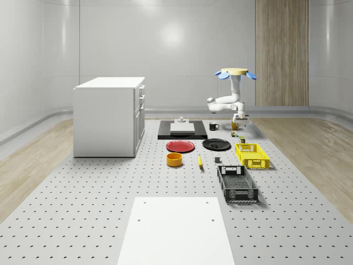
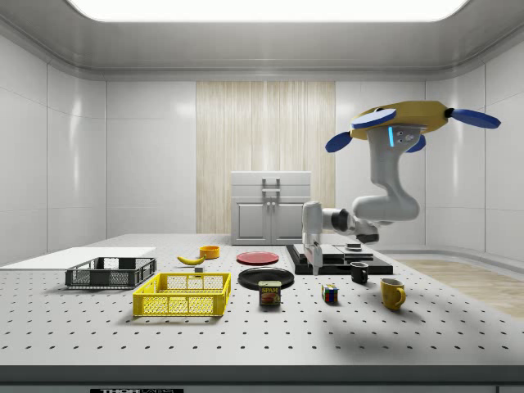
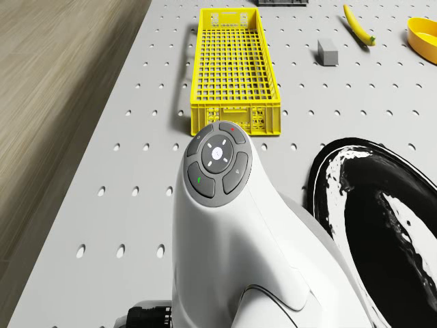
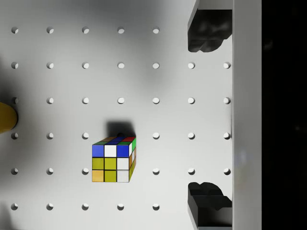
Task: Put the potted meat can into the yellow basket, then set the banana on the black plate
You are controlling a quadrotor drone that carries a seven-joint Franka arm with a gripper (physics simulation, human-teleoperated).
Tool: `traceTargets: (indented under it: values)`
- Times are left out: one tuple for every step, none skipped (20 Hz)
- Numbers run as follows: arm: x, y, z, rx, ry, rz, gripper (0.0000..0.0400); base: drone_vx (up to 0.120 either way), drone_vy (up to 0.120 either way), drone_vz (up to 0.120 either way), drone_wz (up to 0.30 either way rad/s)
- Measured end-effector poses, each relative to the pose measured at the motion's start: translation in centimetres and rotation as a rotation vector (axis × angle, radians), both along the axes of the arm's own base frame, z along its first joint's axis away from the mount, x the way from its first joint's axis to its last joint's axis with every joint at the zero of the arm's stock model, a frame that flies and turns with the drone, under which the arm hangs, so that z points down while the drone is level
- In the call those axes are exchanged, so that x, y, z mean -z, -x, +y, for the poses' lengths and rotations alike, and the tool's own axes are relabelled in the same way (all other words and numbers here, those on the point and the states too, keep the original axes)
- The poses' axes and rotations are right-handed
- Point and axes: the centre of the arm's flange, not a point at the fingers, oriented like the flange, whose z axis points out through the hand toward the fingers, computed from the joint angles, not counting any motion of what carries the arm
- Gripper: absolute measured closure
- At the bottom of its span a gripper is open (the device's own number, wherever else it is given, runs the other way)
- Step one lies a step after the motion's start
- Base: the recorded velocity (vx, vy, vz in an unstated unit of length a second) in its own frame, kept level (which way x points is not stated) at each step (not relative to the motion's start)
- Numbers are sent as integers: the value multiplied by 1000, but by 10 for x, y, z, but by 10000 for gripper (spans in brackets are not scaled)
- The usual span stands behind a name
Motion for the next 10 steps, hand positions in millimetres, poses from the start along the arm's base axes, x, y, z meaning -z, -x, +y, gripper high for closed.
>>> traceTargets:
  values:
    - [0,0,0,0,0,0,0,120,0,0,0]
    - [0,0,0,0,0,0,0,120,0,0,0]
    - [0,0,0,0,0,0,0,120,0,0,0]
    - [0,0,0,0,0,0,0,120,0,0,0]
    - [0,0,0,0,0,0,0,120,-40,0,0]
    - [0,0,0,0,0,0,0,120,-120,0,0]
    - [0,0,0,0,0,0,0,120,-120,0,0]
    - [0,0,0,0,0,0,0,120,-40,0,0]
    - [0,0,0,0,0,0,0,120,0,0,0]
    - [0,0,0,0,0,0,0,120,0,-80,0]
